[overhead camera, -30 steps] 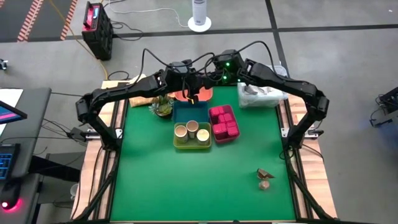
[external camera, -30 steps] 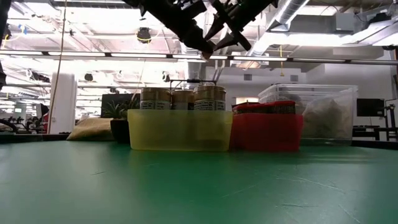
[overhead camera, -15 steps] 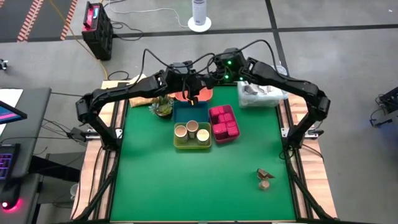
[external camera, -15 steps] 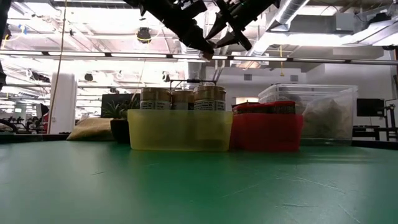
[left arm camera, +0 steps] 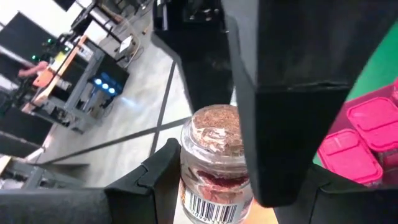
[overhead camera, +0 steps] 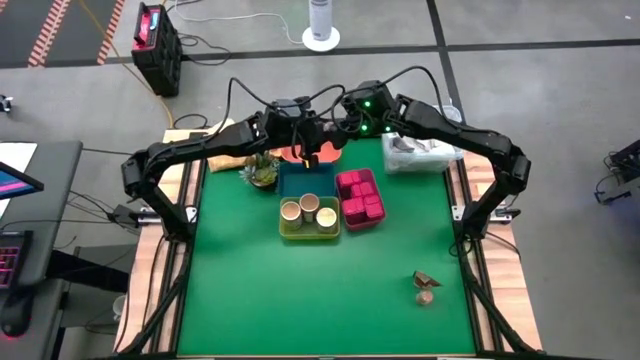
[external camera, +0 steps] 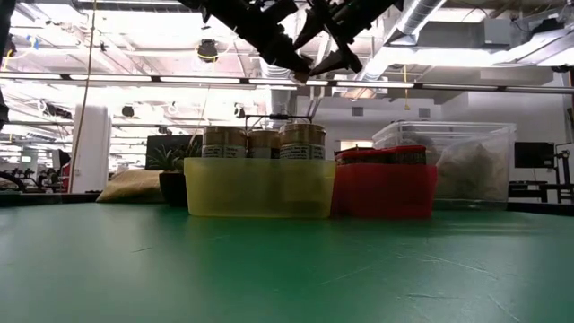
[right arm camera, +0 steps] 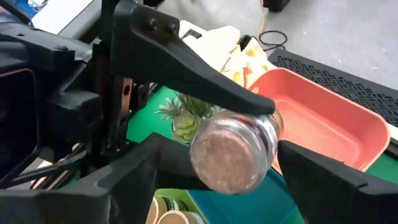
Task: Sort spices by type
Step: Put the left brown seasoning bottle into the orange bin
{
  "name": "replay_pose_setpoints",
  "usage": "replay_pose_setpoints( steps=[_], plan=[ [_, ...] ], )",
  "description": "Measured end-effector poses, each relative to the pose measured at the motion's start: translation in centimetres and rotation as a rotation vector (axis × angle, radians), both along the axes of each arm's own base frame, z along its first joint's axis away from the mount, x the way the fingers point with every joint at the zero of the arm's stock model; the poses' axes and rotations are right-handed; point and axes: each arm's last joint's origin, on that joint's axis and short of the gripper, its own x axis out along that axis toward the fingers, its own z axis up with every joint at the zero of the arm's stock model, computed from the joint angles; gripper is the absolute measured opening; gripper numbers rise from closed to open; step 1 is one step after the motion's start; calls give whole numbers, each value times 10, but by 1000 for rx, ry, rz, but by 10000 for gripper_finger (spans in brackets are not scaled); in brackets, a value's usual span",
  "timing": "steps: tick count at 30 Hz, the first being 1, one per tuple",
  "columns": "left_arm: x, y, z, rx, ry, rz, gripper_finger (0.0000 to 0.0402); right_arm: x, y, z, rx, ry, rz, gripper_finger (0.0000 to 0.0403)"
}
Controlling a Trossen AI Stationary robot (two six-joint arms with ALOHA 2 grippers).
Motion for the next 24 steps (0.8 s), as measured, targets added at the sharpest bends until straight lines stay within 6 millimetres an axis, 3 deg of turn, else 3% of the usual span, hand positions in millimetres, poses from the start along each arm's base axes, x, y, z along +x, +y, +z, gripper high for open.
replay_pose_setpoints(
  steps=[7,18,24],
  plan=[
    [0,-1,2,42,8,-40,187,-1,-1,-1,-10,13,5,317],
    [0,-3,3,66,21,-46,187,-3,-2,-1,-25,27,8,206],
    [0,-4,3,60,16,-46,187,-3,-2,-1,-28,27,11,202]
  ],
)
